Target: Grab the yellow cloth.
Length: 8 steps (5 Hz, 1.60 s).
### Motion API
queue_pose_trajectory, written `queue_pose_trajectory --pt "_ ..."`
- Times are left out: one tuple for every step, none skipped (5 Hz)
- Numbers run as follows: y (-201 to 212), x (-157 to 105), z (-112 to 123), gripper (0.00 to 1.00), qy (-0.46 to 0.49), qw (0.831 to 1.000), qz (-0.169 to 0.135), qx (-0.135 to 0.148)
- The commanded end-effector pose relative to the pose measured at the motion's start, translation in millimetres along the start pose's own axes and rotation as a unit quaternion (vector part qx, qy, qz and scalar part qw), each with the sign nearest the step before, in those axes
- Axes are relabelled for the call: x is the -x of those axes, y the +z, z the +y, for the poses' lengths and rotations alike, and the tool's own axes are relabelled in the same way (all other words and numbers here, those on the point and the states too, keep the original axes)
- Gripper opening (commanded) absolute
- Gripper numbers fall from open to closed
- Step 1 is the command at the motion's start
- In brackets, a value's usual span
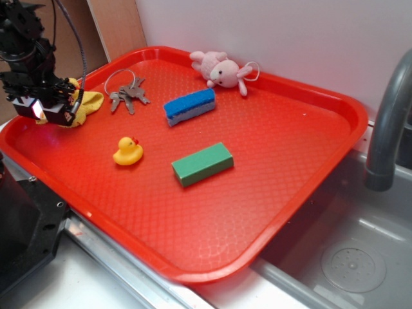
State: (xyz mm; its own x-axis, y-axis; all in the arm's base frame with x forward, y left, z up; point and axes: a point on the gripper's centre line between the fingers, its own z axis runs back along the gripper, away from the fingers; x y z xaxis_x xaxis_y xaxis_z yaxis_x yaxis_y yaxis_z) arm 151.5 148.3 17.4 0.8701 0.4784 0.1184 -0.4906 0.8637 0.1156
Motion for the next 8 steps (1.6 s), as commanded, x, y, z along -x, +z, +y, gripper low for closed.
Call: queue_pose_trajectory --pt "17.1 7.0 0.7 0.00 -0.021 1.000 0.005 -0.012" --pt "45.5 7.6 -10.7 0.00 -0.026 1.000 -0.010 0.000" --pt "76.9 4.7 -28.7 0.00 -0.029 0.999 -0.022 0.009" --pt "120.6 1.7 -57.7 0.00 -0.057 0.997 -0.021 0.037" --pt "157.3 7.9 -85.5 0.00 -0.100 0.991 -0.005 0.083" --pt "191.4 28.5 -118.0 0.00 -0.163 0.979 0.004 0.122" --pt "204.4 55.7 -130.9 0.00 -0.183 0.975 -0.004 0.126" --pt "198.8 62.4 -124.0 0.00 -0.203 0.966 0.007 0.159"
